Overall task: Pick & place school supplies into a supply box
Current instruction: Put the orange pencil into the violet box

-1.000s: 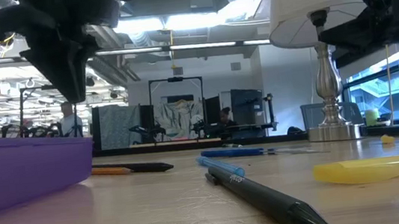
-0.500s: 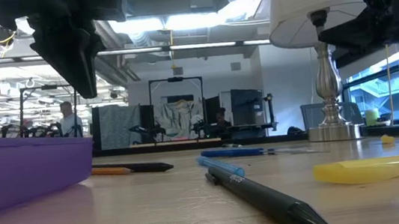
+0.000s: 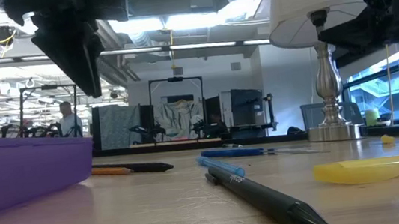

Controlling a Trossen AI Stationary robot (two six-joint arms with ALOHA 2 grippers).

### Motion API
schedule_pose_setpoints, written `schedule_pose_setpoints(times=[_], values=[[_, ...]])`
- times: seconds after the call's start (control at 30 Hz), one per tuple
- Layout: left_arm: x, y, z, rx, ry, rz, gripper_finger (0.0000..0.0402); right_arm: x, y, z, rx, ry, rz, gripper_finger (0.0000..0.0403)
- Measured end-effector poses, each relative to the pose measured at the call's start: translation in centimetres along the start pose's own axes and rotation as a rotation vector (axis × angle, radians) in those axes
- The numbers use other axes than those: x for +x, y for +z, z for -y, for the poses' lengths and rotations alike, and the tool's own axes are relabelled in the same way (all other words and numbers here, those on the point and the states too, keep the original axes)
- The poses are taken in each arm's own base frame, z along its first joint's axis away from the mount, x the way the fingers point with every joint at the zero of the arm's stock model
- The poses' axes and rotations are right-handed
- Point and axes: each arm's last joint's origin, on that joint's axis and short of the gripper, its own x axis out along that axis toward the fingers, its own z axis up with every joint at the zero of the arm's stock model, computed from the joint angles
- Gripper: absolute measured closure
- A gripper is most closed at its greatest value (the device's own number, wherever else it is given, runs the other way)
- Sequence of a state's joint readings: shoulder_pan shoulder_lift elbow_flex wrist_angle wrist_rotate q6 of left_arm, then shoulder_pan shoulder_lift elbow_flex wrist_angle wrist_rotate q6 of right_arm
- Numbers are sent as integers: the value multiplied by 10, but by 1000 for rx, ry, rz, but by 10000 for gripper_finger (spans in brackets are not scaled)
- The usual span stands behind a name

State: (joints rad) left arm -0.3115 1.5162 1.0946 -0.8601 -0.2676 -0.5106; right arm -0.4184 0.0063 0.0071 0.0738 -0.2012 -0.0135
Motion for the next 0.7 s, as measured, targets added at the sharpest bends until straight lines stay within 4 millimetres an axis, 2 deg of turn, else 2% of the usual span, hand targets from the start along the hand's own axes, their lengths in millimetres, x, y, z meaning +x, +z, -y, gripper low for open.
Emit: schedule_pose_setpoints(times=[0.1,0.2,0.37,0.7], values=[[0,1,1,-5,-7,14,229,0,0,0,-24,0,0,343],[1,-2,-3,-14,-7,-45,234,0,0,0,-21,0,0,343],[3,-19,-13,-13,71,-209,247,0,0,0,-21,0,-3,343],[31,-57,-24,81,108,-382,267,0,-1,0,-21,0,-5,343]])
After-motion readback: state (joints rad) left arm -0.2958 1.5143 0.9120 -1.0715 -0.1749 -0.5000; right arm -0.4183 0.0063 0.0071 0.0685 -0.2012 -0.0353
